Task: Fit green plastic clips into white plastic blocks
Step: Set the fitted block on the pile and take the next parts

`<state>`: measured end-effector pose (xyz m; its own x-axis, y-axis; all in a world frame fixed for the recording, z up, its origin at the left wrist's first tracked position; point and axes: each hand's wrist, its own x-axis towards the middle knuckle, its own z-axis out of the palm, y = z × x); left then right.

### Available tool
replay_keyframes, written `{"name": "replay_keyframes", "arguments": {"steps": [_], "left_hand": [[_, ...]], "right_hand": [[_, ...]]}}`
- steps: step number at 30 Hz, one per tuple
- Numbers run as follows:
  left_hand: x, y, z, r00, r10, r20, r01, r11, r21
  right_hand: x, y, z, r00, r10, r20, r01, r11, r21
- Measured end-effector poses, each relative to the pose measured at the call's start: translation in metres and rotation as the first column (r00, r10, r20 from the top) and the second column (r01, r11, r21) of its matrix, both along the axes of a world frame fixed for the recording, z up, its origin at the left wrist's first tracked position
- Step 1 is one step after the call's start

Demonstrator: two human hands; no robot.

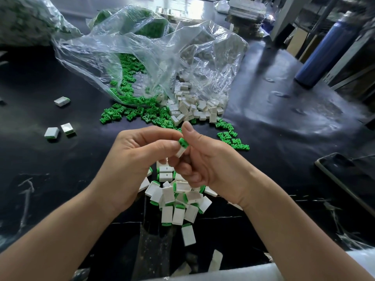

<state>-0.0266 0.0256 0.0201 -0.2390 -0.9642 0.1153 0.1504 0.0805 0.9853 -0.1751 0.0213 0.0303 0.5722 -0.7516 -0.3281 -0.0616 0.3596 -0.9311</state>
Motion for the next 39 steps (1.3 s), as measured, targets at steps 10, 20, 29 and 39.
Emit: {"name": "replay_keyframes", "arguments": {"steps": [10, 20, 29, 39], "left_hand": [[0.0, -0.001, 0.005, 0.999, -0.019, 0.042, 0.018, 1.0, 0.009], [-0.002, 0.0, 0.004, 0.985, -0.107, -0.133, 0.124, 0.985, 0.122], [-0.008, 0.0, -0.002, 0.99, 0.045, -0.132, -0.016, 0.977, 0.213], [-0.01, 0.004, 0.0, 0.982, 0.036, -0.183, 0.005, 0.977, 0.214]], "right_hand": [[0.001, -0.001, 0.0, 0.993, -0.052, -0.102, 0.041, 0.993, -0.113], [0.008, 0.003, -0.005, 0.947, -0.237, -0.216, 0.161, 0.933, -0.322], [0.012, 0.004, -0.012, 0.925, -0.317, -0.21, 0.22, 0.896, -0.386], [0.013, 0.005, -0.011, 0.918, -0.33, -0.219, 0.239, 0.902, -0.36]]}}
